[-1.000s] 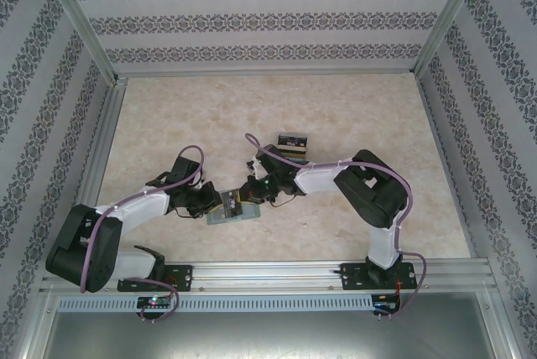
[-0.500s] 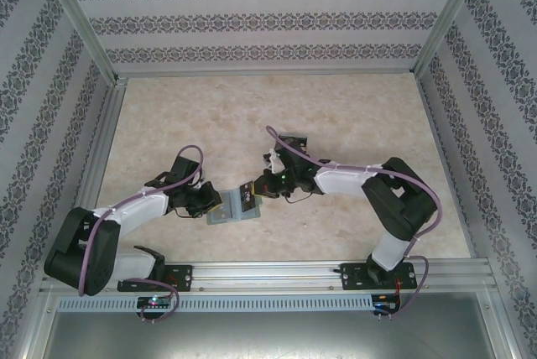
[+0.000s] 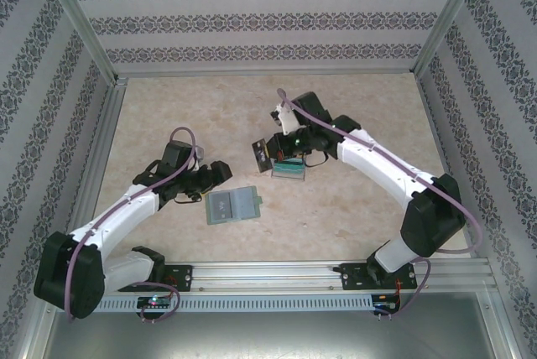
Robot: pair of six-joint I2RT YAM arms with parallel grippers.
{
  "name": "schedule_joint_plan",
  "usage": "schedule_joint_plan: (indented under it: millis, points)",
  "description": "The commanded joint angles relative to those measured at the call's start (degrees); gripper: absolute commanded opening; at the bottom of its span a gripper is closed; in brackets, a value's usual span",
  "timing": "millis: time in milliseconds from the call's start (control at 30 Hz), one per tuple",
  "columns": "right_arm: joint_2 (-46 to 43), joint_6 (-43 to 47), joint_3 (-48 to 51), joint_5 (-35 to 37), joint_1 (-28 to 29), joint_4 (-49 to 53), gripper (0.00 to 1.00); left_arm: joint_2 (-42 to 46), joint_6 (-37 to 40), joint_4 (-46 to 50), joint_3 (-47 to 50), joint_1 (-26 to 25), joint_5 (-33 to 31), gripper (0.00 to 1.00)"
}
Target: Take the credit cards out of the card holder
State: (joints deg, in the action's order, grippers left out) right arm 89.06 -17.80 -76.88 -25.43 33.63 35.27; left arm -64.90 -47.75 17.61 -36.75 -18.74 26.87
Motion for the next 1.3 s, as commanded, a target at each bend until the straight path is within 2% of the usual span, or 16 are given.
schedule_joint_plan:
  millis: [0,100,367,633,833,1267]
  points:
    - [0.2,16.4,-5.8,8.2,-0.6,15.2,0.0,1.7,1.1,2.6,-1.4,0.0,-1.4,0.89]
    - [2.1,26.0,-10.2,14.2,-0.6,20.1,0.0,2.3,1.0,2.2,-1.4,0.1,-1.3,0.99]
    - [6.5,47.4,-13.9,30.4,0.8,21.9,0.0,3.3,1.5,2.6,-1.1,0.1,-1.1,0.99]
    - [10.5,58.8,-12.3,38.8,3.1,16.3,0.0,4.0,1.2,3.1,-0.7,0.1,-1.5,0.99]
    - [13.3,62.8,-12.5,39.5,3.4,12.7,0.0,4.5,1.3,3.8,-0.6,0.0,-2.0,0.99]
    - [17.4,64.6,-11.4,39.4,2.2,8.4,0.0,3.9,1.5,3.9,-0.3,0.2,-2.8,1.0]
